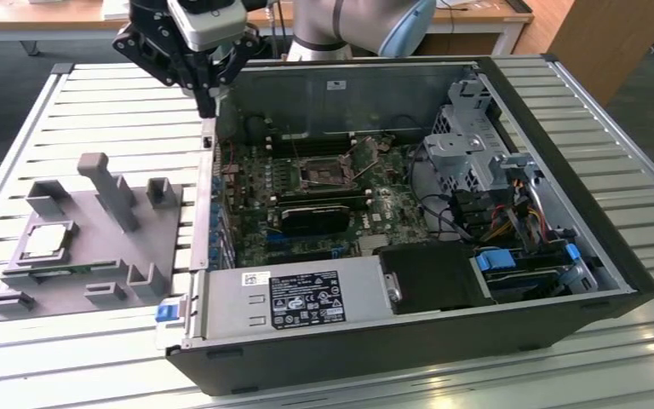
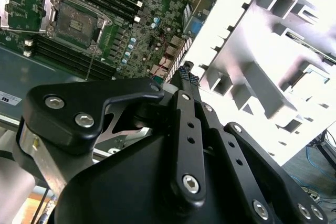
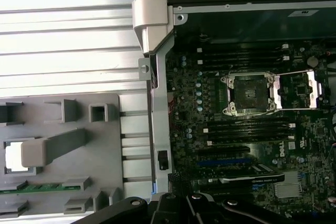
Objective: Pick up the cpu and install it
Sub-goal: 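Reach for the cpu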
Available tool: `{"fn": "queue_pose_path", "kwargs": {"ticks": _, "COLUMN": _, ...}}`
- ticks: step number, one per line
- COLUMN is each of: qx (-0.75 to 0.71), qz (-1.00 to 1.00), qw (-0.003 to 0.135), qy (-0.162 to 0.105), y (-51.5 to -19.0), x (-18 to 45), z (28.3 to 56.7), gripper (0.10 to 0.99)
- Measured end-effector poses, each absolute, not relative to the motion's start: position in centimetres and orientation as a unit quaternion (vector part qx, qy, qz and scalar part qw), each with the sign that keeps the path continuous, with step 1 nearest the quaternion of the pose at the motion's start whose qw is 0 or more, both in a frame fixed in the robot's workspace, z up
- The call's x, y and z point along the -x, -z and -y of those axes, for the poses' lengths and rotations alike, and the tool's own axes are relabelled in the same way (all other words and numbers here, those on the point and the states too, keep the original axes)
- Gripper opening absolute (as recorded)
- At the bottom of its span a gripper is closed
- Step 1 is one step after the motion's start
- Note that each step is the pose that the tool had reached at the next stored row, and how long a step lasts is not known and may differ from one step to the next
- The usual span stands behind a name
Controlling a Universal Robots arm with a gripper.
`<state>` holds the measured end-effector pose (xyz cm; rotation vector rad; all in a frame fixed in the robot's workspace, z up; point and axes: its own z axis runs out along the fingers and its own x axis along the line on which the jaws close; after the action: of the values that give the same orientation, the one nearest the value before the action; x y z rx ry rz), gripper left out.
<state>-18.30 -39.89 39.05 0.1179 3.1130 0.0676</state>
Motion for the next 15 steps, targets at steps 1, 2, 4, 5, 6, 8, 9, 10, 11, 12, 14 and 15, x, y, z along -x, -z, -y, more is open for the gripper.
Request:
{"fn": "queue_pose_path", "kwargs": {"ticks": 1, "qx": -0.038, "qz": -0.999, "qw": 0.013, "qy": -0.022, "y": -39.04, "x": 18.32, "z": 39.89, "gripper": 0.106}}
{"fn": "queue_pose_path", "kwargs": {"ticks": 2, "qx": -0.038, "qz": -0.999, "qw": 0.013, "qy": -0.022, "y": -39.03, "x": 18.33, "z": 39.89, "gripper": 0.106}}
{"fn": "queue_pose_path", "kwargs": {"ticks": 4, "qx": -0.038, "qz": -0.999, "qw": 0.013, "qy": -0.022, "y": -39.0, "x": 18.39, "z": 39.89, "gripper": 0.106}}
{"fn": "queue_pose_path", "kwargs": {"ticks": 5, "qx": -0.038, "qz": -0.999, "qw": 0.013, "qy": -0.022, "y": -39.0, "x": 18.41, "z": 39.89, "gripper": 0.106}}
{"fn": "queue_pose_path", "kwargs": {"ticks": 6, "qx": -0.038, "qz": -0.999, "qw": 0.013, "qy": -0.022, "y": -38.99, "x": 18.44, "z": 39.89, "gripper": 0.106}}
{"fn": "queue_pose_path", "kwargs": {"ticks": 8, "qx": -0.038, "qz": -0.999, "qw": 0.013, "qy": -0.022, "y": -38.99, "x": 18.5, "z": 39.89, "gripper": 0.106}}
{"fn": "queue_pose_path", "kwargs": {"ticks": 9, "qx": -0.038, "qz": -0.999, "qw": 0.013, "qy": -0.022, "y": -38.98, "x": 18.53, "z": 39.89, "gripper": 0.106}}
{"fn": "queue_pose_path", "kwargs": {"ticks": 10, "qx": -0.038, "qz": -0.999, "qw": 0.013, "qy": -0.022, "y": -38.97, "x": 18.57, "z": 39.89, "gripper": 0.106}}
{"fn": "queue_pose_path", "kwargs": {"ticks": 11, "qx": -0.038, "qz": -0.999, "qw": 0.013, "qy": -0.022, "y": -38.97, "x": 18.62, "z": 39.89, "gripper": 0.106}}
{"fn": "queue_pose_path", "kwargs": {"ticks": 12, "qx": -0.038, "qz": -0.999, "qw": 0.013, "qy": -0.022, "y": -38.97, "x": 18.7, "z": 39.9, "gripper": 0.106}}
{"fn": "queue_pose_path", "kwargs": {"ticks": 14, "qx": -0.038, "qz": -0.999, "qw": 0.013, "qy": -0.022, "y": -38.95, "x": 18.91, "z": 39.89, "gripper": 0.106}}
{"fn": "queue_pose_path", "kwargs": {"ticks": 15, "qx": -0.038, "qz": -0.999, "qw": 0.013, "qy": -0.022, "y": -38.95, "x": 19.04, "z": 39.9, "gripper": 0.106}}
